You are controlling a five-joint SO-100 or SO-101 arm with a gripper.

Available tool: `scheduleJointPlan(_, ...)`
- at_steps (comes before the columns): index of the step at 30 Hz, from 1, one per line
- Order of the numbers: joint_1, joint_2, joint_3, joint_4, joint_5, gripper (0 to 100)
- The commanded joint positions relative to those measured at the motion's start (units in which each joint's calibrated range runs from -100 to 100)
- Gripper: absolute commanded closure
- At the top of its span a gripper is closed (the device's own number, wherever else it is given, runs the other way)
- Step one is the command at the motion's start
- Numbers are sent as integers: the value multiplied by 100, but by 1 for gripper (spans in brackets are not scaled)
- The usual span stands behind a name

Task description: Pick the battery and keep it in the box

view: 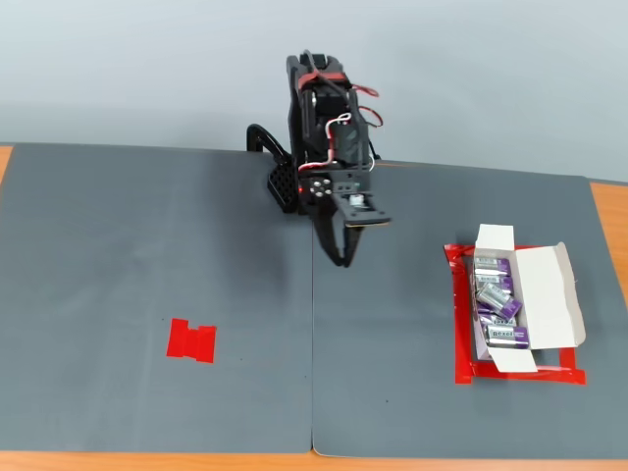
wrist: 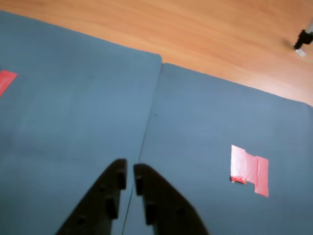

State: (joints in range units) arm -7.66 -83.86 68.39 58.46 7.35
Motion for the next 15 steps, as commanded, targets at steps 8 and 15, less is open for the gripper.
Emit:
scheduleJointPlan(8, 584, -1199, 1343, -21, -508, 98)
scheduleJointPlan(15, 524, -1555, 2492, 5, -534, 98)
